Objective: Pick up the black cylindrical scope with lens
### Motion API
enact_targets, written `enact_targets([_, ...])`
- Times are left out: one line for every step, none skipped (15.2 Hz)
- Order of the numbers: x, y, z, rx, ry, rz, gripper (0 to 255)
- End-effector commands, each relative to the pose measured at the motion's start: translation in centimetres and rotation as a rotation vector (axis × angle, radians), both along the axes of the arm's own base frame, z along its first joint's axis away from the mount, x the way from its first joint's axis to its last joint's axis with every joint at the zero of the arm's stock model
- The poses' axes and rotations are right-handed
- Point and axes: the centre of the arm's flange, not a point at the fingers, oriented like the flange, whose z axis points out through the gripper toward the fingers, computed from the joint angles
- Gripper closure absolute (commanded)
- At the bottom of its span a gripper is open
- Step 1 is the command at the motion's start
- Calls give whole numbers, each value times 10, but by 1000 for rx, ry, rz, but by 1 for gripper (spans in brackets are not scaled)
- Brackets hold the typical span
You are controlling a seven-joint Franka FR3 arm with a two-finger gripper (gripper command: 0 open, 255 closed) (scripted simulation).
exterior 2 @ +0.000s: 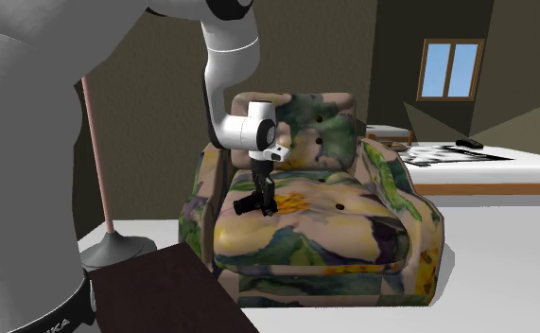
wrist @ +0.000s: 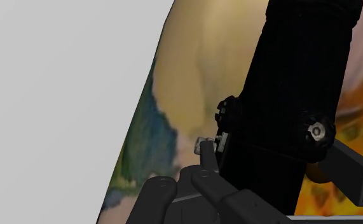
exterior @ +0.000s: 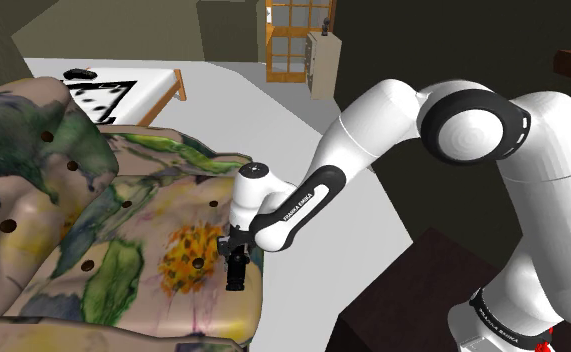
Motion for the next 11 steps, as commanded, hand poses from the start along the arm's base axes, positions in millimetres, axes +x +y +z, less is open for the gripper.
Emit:
enact_targets([0, 0, -1, -1, 1, 1, 255])
enact_targets([0, 0, -1, -1, 1, 0, 255])
enact_targets([0, 0, -1, 0, 1, 1, 255])
enact_targets([0, 0, -2, 0, 1, 0, 255])
enact_targets([0, 0, -2, 0, 1, 1, 255])
enact_targets([0, 0, -2, 0, 1, 1, 255])
enact_targets([0, 0, -1, 0, 1, 1, 255])
enact_targets([0, 0, 4, 0, 1, 1, 255])
enact_targets([0, 0, 10, -1, 1, 1, 255])
enact_targets([0, 0, 15, 0, 1, 1, 255])
enact_targets([0, 0, 20, 0, 1, 1, 255])
